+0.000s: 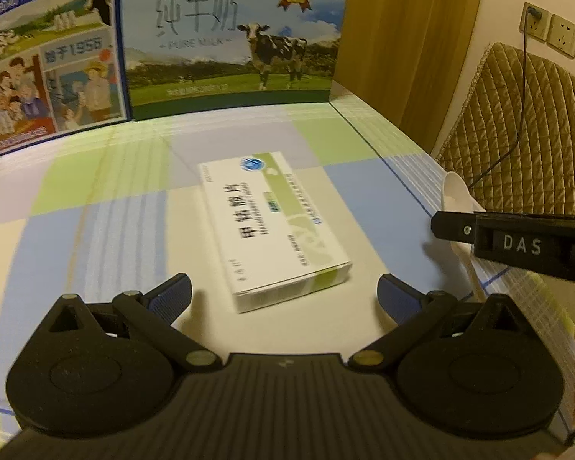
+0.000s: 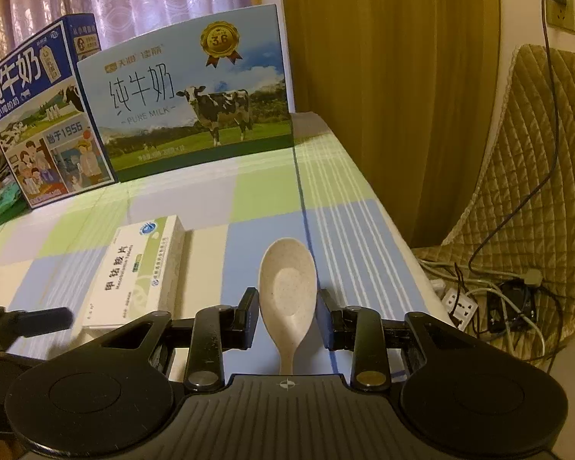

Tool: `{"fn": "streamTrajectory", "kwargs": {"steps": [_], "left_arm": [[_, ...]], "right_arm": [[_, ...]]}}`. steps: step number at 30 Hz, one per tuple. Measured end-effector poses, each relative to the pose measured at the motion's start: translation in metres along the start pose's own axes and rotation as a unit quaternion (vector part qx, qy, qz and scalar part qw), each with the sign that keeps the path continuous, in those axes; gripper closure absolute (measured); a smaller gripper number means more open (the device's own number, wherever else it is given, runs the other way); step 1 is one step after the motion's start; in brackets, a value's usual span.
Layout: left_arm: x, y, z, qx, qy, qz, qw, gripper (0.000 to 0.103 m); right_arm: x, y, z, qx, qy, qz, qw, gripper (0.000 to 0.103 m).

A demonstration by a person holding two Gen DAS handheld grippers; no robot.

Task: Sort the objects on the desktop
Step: 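Grasp the white medicine box with the left tool while the right tool holds the spoon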

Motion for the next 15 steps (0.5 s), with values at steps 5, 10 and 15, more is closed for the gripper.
{"fn": "streamTrajectory", "kwargs": {"steps": [5,10,15], "left_arm": [[-0.003,0.003,0.016,-0.025,-0.004,0.006,0.9997,0.005],[-0.013,0.006,0.019,-0.033,0.0,0.017,0.9993,0.025],[-0.006,0.011,-0.006,-0.038,0.027,0.017,0.9988,0.035]], "right_arm": [[0.003,-0.011,0.006,0.009,0.004,0.007,1.0,0.074],[0.006,-0.006,0.008,0.003,0.009,0.004,1.0,0.074],[0.009,0.005,0.006,-0.012,0.015,0.0,1.0,0.074]]}}
Point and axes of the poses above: each gripper's, at about its wrist camera, not at the fingertips, and z roughly the way its jaws point, y to its left, x to its underside, the point moved 10 cm from there along z, roughly the way its jaws point, and after that the axes turned 10 degrees about x, right-handed, at the moved point
